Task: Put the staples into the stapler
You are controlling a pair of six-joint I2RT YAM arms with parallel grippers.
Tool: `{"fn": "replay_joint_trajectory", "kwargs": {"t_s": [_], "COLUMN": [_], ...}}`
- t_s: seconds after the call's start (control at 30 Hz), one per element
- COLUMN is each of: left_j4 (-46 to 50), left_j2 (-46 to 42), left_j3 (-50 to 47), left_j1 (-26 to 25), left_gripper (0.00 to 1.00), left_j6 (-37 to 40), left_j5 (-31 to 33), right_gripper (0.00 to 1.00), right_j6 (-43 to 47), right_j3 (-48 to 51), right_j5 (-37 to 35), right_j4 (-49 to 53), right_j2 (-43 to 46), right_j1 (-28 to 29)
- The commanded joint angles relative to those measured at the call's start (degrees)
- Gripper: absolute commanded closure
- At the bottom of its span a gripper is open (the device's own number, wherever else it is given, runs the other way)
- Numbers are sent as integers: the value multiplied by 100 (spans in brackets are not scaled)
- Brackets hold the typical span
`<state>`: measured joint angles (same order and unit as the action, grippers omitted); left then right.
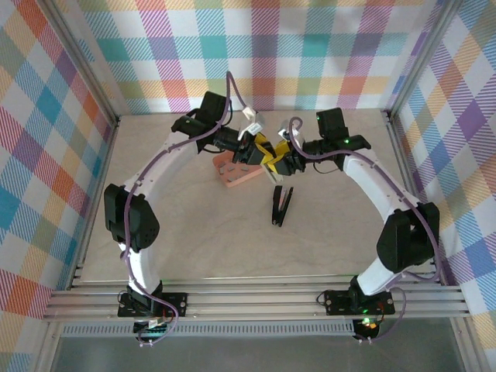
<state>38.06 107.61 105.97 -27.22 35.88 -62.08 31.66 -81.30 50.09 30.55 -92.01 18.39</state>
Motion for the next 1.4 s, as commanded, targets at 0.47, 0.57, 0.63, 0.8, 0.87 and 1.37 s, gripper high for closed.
{"fn": "replay_joint_trajectory", "kwargs": {"t_s": [0.47,0.57,0.63,0.8,0.87,1.37], "left_j4": [456,503,455,504,605,920], "left_j2": [-521,-604,-664,-608,-558,-432], "left_j3": [249,102,-56,-70,-50,-338], "left_j1": [55,59,59,61,60,59], "left_gripper": [52,48,48,52,54,81], "left_j6": [253,116,117,148,227,615], "left_j5": [855,1034,1058,966,1044,1889], "right_gripper": [100,100,100,100,100,100], "right_j6": [780,709,710,692,675,637], "right_j3": [4,167,192,184,183,215], "right_j5": [-281,-462,-461,-293,-230,41], "right_j4": [225,-42,-61,-76,-108,-197], "right_j2": [234,382,420,470,502,792], "right_j1": [-11,-14,-18,-11,-11,-31]}}
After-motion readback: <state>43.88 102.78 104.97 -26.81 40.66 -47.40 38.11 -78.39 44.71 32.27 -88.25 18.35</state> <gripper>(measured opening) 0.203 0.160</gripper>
